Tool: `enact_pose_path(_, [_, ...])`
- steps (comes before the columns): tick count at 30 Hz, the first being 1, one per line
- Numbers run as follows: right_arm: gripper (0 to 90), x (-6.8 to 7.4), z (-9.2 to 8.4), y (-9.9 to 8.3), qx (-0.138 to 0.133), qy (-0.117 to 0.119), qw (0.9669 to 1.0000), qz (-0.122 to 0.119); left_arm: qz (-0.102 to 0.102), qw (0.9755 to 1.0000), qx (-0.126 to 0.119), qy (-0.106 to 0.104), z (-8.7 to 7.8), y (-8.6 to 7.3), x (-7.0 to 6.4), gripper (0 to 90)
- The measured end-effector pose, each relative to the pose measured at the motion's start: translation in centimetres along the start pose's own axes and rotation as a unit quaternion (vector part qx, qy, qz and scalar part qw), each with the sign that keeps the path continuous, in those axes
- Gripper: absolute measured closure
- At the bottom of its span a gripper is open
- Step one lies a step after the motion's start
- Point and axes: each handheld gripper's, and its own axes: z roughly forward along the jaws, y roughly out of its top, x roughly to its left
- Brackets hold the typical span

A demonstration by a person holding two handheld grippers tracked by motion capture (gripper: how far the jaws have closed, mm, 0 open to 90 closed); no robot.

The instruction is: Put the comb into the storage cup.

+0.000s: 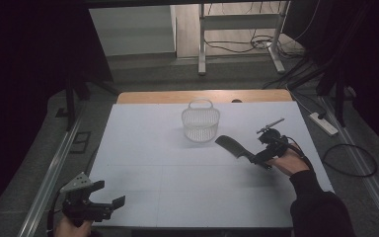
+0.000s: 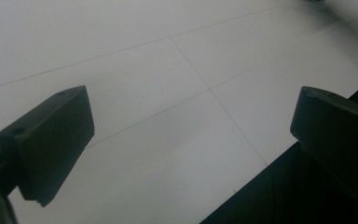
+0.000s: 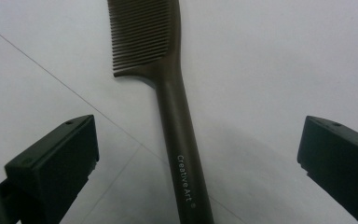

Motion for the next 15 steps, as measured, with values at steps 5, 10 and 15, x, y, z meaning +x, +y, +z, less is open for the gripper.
enact_pose_path(5, [0.0, 0.1, 1.2, -0.3, 0.018, 0.0, 0.9998, -0.011, 0.0, 1.0, 0.0, 0.0, 0.0, 0.0, 0.0, 0.2])
enact_pose_path(10, [0.0, 0.2, 2.1, -0.4, 0.032, -0.002, 0.9993, -0.02, 0.0, 1.0, 0.0, 0.0, 0.0, 0.0, 0.0, 0.2])
enact_pose_path(15, [0.0, 0.2, 2.8, -0.6, 0.044, 0.0, 0.9988, -0.022, 0.0, 1.0, 0.0, 0.0, 0.0, 0.0, 0.0, 0.1])
